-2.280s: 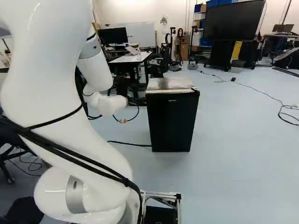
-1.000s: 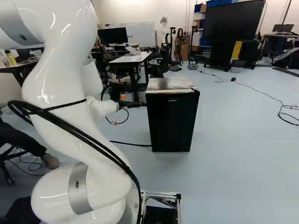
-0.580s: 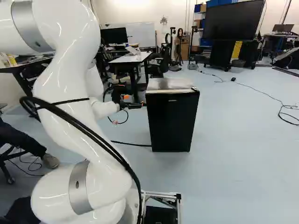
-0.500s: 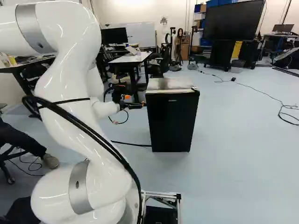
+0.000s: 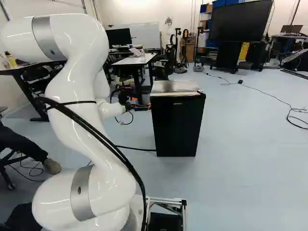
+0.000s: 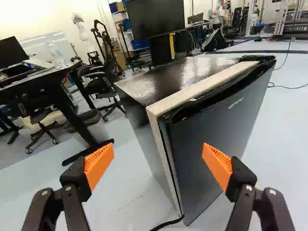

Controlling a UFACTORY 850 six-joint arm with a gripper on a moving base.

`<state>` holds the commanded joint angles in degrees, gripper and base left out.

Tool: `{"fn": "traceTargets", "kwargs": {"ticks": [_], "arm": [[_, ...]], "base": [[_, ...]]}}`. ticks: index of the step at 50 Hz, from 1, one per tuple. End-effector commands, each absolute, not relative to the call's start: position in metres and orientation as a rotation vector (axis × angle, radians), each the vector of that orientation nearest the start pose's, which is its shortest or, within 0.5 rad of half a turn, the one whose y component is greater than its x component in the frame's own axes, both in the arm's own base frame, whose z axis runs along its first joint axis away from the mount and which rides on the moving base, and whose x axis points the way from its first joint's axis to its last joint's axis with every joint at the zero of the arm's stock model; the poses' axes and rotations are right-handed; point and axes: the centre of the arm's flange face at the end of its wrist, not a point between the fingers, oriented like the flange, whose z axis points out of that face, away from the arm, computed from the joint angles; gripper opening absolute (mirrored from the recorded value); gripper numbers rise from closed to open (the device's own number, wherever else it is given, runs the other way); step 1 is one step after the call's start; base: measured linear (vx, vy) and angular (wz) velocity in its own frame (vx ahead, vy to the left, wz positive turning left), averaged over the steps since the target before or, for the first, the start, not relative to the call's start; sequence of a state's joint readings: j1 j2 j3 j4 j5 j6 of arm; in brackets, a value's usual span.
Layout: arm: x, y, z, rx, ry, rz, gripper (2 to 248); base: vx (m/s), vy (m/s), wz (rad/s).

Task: Open the fridge door

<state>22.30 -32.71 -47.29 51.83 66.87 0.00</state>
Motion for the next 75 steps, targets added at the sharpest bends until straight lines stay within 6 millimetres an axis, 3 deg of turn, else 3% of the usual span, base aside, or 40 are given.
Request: {"fn": "traceTargets", "kwargs": {"ticks": [24,57,75], "arm": [[0.533,0.131,0.293,-2.431,0.91,-2.046,247],[0.537,0.129,0.26,-2.495,0.952,-2.016,247],[0.539,0.128,0.255,-2.5,0.982,-2.014,247]], "base": [[0.0,0.0,0.0],[0.0,0.0,0.0],[0.0,0.0,0.0]]}}
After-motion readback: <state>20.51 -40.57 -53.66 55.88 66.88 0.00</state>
